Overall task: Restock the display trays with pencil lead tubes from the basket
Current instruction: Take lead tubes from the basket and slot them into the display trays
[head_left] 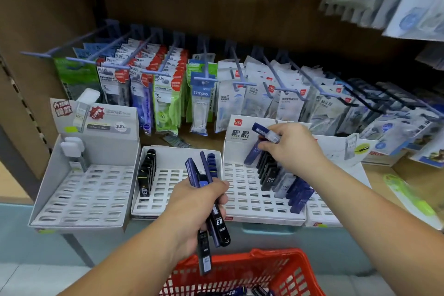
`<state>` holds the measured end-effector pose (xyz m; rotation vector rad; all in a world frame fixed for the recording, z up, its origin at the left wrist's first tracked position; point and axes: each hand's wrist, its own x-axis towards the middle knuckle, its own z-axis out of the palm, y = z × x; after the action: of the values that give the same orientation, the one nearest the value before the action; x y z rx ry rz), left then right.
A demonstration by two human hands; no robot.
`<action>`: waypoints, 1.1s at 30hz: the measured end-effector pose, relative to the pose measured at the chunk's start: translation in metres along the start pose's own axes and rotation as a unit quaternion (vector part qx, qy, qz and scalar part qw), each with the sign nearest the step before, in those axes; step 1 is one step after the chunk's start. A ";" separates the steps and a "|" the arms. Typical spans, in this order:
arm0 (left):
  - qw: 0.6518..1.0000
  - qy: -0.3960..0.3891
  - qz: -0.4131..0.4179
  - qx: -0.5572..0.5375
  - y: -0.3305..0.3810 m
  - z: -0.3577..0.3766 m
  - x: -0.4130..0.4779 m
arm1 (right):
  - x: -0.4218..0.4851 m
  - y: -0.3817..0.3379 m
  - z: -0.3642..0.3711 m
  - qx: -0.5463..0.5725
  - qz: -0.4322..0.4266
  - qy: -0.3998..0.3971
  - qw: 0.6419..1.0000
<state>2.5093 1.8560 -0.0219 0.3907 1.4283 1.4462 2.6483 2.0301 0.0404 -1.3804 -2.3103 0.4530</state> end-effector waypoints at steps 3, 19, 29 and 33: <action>1.000 -0.003 0.001 0.002 -0.002 -0.001 0.002 | 0.005 0.002 0.002 -0.036 0.003 -0.016 0.999; 0.999 -0.015 0.011 0.026 -0.001 0.003 -0.002 | -0.003 0.000 0.007 -0.196 -0.117 0.019 0.973; 0.998 -0.047 0.003 -0.043 0.015 0.008 -0.015 | -0.014 -0.003 0.006 -0.177 -0.090 -0.026 0.980; 0.993 -0.029 0.016 -0.114 0.020 0.009 -0.011 | -0.059 -0.026 -0.005 0.160 0.060 -0.114 0.979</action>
<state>2.5126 1.8563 0.0023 0.3090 1.2010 1.5909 2.6568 1.9665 0.0466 -1.3684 -2.2045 1.0214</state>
